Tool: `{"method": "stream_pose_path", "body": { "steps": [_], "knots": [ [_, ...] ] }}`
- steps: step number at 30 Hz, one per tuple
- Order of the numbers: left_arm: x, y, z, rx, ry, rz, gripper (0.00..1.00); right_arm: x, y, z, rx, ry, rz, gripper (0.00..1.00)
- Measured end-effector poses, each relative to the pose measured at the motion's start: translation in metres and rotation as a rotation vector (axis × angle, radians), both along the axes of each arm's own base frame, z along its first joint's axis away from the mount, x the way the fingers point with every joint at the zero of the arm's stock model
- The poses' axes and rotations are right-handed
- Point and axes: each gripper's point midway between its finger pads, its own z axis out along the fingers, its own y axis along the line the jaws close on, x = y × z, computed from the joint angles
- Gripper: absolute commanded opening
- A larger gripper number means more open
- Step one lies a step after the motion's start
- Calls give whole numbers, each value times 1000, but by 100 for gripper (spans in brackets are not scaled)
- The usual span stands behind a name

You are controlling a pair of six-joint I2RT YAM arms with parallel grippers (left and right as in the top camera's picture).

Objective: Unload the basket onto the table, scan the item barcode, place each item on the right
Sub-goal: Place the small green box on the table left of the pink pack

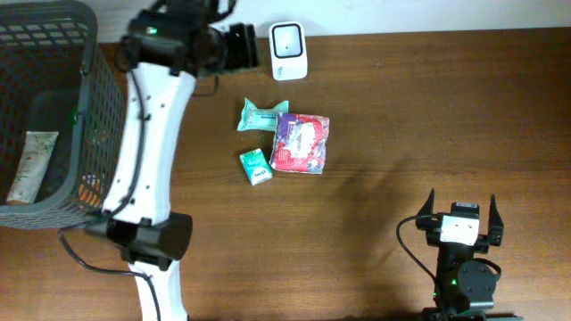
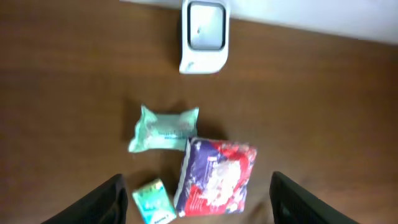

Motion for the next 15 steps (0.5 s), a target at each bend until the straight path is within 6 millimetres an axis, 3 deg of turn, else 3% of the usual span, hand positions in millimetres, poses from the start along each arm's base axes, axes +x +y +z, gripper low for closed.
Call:
{"method": "stream_pose_path", "body": {
  "steps": [2, 5, 9, 11, 15],
  "knots": [
    [-4, 22, 31, -8, -63, 32, 71, 0, 0, 0, 0, 0, 0, 99],
    [-4, 71, 54, -10, -109, 129, 70, 0, 0, 0, 0, 0, 0, 99],
    [-7, 122, 65, -10, -126, 235, 72, 0, 0, 0, 0, 0, 0, 99],
    [-10, 142, 71, -12, -138, 277, 88, 0, 0, 0, 0, 0, 0, 99],
    [-18, 180, 77, -7, -146, 355, 93, 0, 0, 0, 0, 0, 0, 99]
  ]
}}
